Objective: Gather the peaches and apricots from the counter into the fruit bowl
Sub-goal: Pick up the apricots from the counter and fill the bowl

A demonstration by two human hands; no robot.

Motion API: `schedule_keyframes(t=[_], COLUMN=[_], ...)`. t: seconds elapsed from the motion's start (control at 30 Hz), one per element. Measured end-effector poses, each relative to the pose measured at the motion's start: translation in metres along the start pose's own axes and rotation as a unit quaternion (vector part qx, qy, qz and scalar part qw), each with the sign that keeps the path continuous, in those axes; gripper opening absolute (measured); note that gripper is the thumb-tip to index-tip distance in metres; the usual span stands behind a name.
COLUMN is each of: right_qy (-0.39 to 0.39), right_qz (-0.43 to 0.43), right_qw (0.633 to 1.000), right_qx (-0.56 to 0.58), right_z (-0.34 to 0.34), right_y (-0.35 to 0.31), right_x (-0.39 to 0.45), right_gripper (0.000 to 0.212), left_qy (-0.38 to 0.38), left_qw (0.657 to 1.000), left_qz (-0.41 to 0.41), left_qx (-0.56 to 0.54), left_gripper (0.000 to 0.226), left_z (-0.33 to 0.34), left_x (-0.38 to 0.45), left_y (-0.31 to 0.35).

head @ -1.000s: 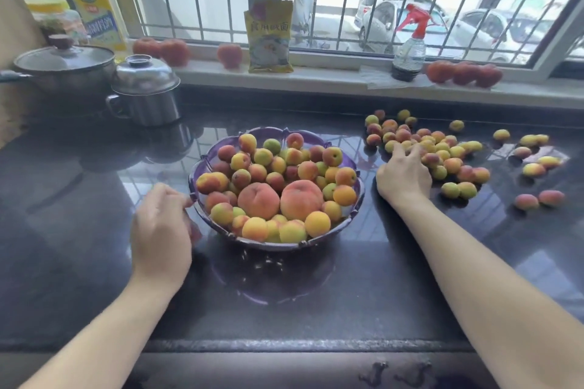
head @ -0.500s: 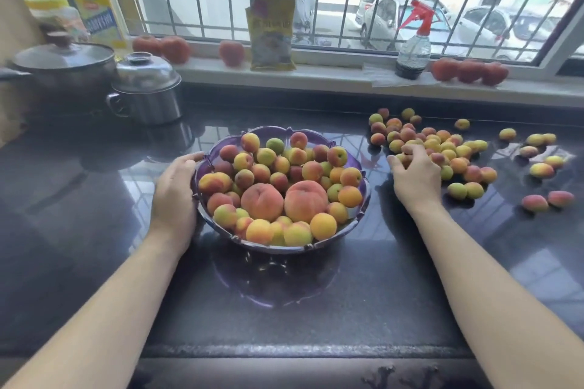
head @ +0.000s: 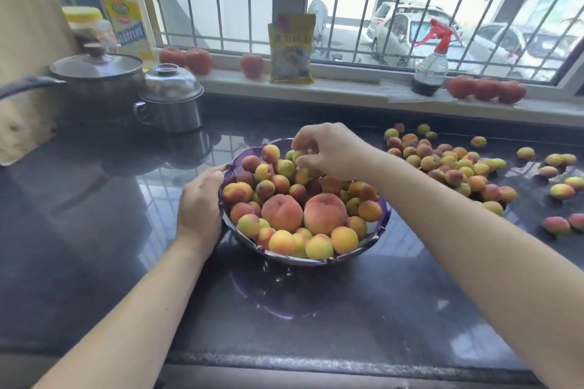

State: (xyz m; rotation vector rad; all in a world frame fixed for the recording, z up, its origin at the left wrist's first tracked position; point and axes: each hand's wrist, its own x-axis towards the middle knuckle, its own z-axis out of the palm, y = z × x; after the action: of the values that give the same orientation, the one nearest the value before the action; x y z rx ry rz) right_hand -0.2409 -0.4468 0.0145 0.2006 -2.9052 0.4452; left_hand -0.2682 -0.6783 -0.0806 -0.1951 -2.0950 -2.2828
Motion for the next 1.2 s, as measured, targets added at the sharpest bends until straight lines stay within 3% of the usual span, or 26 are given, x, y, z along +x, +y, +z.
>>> schedule_keyframes(t=[0.13,0.27,0.33,0.43,0.53,0.63,0.7,0.8,0.97,1.2], right_qy=[0.054,0.245,0.292,0.273,0.262,0.279,0.245,0.215,0.214,0.221], right_qz=[0.028,0.140,0.211,0.281,0.327,0.355,0.387,0.419,0.428,0.438], right_qw=[0.997,0.948,0.926,0.919,0.901,0.882,0.878,0.870,0.862,0.867], right_qx=[0.054,0.147,0.109,-0.045,-0.113,-0.133,-0.137,-0.145,-0.167,-0.087], right_z=[0.001,-0.020,-0.014,0.012,0.026,0.027,0.028,0.026,0.025,0.019], right_y=[0.009,0.051,0.080,0.116,0.141,0.152,0.152,0.150,0.151,0.147], right_x=[-0.001,-0.041,-0.082,-0.140,-0.171,-0.176,-0.172,-0.173,-0.186,-0.185], right_gripper=[0.022,0.016,0.014,0.015,0.026,0.036,0.041,0.046,0.040,0.034], left_qy=[0.000,-0.007,-0.013,-0.026,-0.031,-0.015,0.014,0.031,0.038,0.039], left_qw=[1.000,1.000,1.000,1.000,0.999,0.993,0.992,0.996,0.998,0.997], left_qz=[-0.009,0.002,0.006,0.004,0.027,0.055,0.052,0.042,-0.044,-0.055], left_qx=[0.006,0.020,0.018,0.005,0.036,0.106,0.116,0.074,-0.012,-0.020], left_gripper=[0.034,0.035,0.036,0.042,0.050,0.059,0.064,0.063,0.063,0.059], left_z=[0.000,-0.002,-0.002,-0.003,0.001,0.018,0.030,0.035,0.025,0.026], left_x=[-0.001,0.000,0.001,0.002,-0.009,-0.030,-0.045,-0.060,-0.055,-0.056], left_y=[0.002,0.000,-0.002,-0.002,0.004,0.012,0.016,0.011,0.008,0.013])
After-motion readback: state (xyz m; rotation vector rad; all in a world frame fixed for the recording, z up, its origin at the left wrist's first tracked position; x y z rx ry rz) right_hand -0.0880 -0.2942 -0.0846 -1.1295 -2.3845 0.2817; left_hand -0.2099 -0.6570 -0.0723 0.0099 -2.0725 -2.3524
